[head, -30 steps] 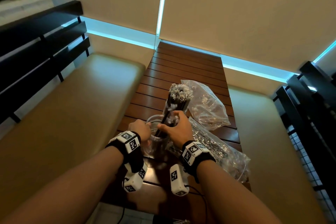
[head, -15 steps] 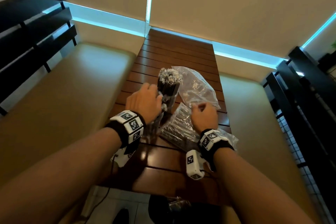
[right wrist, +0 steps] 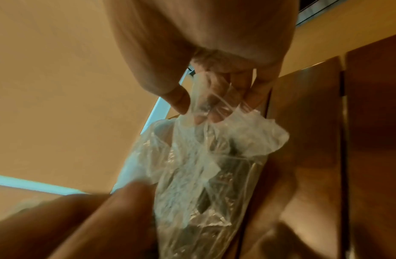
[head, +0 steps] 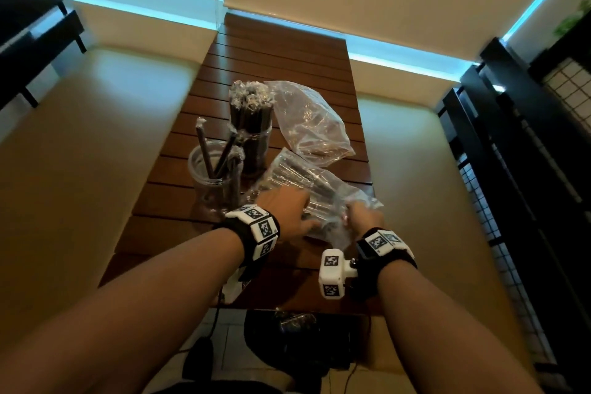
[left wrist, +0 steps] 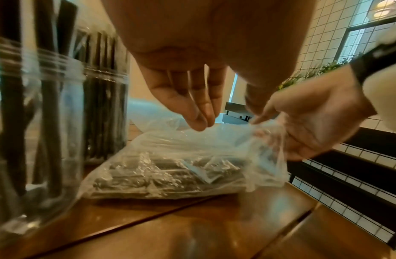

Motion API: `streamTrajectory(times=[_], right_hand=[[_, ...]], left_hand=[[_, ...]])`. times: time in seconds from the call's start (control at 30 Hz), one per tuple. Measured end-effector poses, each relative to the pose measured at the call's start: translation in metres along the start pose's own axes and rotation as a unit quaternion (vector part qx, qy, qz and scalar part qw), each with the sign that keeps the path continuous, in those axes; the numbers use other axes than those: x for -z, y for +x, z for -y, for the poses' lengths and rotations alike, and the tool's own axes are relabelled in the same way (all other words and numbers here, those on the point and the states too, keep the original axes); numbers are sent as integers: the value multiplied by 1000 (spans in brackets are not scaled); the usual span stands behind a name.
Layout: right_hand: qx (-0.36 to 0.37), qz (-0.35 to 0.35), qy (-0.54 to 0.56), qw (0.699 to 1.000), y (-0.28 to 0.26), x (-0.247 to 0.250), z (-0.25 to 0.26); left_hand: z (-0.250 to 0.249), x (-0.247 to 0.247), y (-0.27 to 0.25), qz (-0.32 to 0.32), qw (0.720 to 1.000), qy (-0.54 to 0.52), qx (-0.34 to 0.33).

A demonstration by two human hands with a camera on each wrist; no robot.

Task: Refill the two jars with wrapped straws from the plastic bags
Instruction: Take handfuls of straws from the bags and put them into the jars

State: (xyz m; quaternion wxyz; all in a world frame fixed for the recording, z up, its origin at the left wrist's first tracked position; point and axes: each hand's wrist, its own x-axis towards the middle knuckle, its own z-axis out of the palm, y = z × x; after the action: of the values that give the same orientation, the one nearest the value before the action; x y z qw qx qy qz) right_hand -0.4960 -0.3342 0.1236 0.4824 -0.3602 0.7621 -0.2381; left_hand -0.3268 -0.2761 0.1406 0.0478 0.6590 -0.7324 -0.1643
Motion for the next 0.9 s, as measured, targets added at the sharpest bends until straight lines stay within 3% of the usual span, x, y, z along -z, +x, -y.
streamTrajectory(times=[0.1,0.23,0.33,0.4,0.5,0.57,0.6,0.67,0.7,0.77,0.8,0.83,0.9], right_hand=[[-10,98,159,982,-15,-2,17],[39,224,169,959,-21,-4,31],[156,172,32,972,-2,-7,25],[258,124,-130,949,11,-11,18],[360,66,-348,863,15,-17,13],[401,57,-502,764,11,-26,15],[400,62,-563,721,6,-28,18],[358,49,-642,676,-11,-33,23],[346,64,-658,666,-12,-37,24],[256,138,-633,718,-10,-44,32],[235,155,-658,698,-14,-48,37],[225,159,-704,654,-16,-55,39],[257,129,-844,452,-28,-68,24]], left_hand=[[-22,-12,2,31,999,-31,27],[-40,-11,6,-31,986,-126,109],[-41,-2,10,-89,974,-163,129],[-41,5,9,-102,969,-190,121],[-40,12,6,-99,964,-223,104],[-38,13,5,-90,967,-220,87],[-36,12,4,-88,970,-213,75],[-32,9,0,-94,975,-197,50],[-31,9,-1,-99,975,-193,42],[-28,9,-3,-105,976,-191,29],[-28,9,-3,-107,976,-189,21],[-28,9,-4,-106,977,-186,16],[-28,10,-5,-109,978,-180,5]])
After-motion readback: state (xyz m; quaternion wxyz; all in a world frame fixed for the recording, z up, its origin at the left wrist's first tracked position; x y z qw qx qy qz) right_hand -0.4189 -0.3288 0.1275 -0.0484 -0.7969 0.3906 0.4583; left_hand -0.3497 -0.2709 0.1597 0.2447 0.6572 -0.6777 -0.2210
